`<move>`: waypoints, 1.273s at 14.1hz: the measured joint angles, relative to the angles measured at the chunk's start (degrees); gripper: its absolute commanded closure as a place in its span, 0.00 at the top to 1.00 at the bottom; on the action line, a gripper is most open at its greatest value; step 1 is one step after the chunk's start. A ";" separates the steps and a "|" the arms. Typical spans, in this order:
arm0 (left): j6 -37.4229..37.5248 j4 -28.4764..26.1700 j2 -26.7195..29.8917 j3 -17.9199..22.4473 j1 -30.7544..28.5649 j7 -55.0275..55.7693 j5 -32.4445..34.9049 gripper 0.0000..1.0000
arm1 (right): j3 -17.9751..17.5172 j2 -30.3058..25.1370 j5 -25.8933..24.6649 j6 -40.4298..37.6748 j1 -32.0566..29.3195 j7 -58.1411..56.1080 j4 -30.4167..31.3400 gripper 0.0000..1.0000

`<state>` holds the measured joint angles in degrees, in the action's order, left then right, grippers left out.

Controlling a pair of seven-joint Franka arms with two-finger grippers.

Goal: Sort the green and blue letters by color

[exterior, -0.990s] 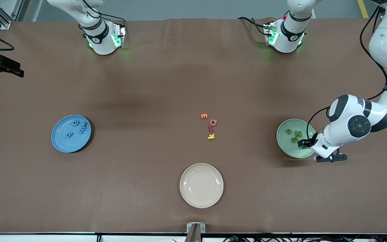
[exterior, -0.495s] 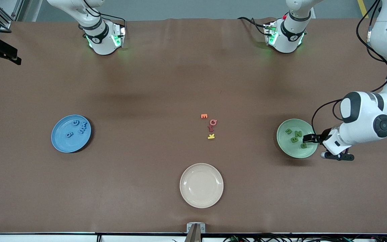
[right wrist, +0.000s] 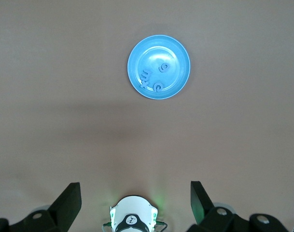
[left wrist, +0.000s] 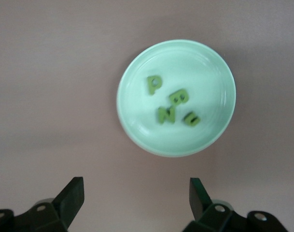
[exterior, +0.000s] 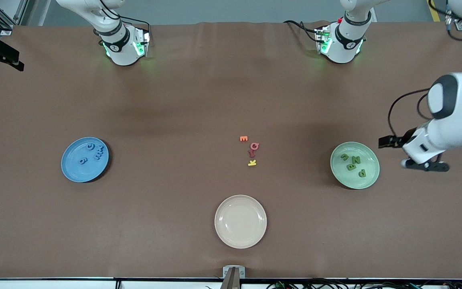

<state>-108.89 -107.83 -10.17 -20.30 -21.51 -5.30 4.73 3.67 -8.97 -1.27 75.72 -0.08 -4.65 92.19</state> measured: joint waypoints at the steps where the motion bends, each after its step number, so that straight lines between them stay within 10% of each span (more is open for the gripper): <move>1: 2.63 0.71 2.74 0.15 -0.54 -0.09 -0.71 0.99 | -0.04 0.00 0.93 0.11 0.08 0.00 0.20 1.00; 9: 10.25 8.54 14.20 0.50 -5.17 -0.66 -7.46 0.99 | -0.03 0.08 2.23 6.00 0.17 0.00 0.59 1.00; 18: 9.97 18.71 6.12 0.59 -5.38 -0.66 -7.52 0.99 | -0.06 2.13 2.20 5.15 0.48 -0.07 0.31 1.00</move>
<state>-98.92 -89.12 -4.06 -19.71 -26.89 -5.95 -2.79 3.61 -6.83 0.93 80.87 0.40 -4.72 92.50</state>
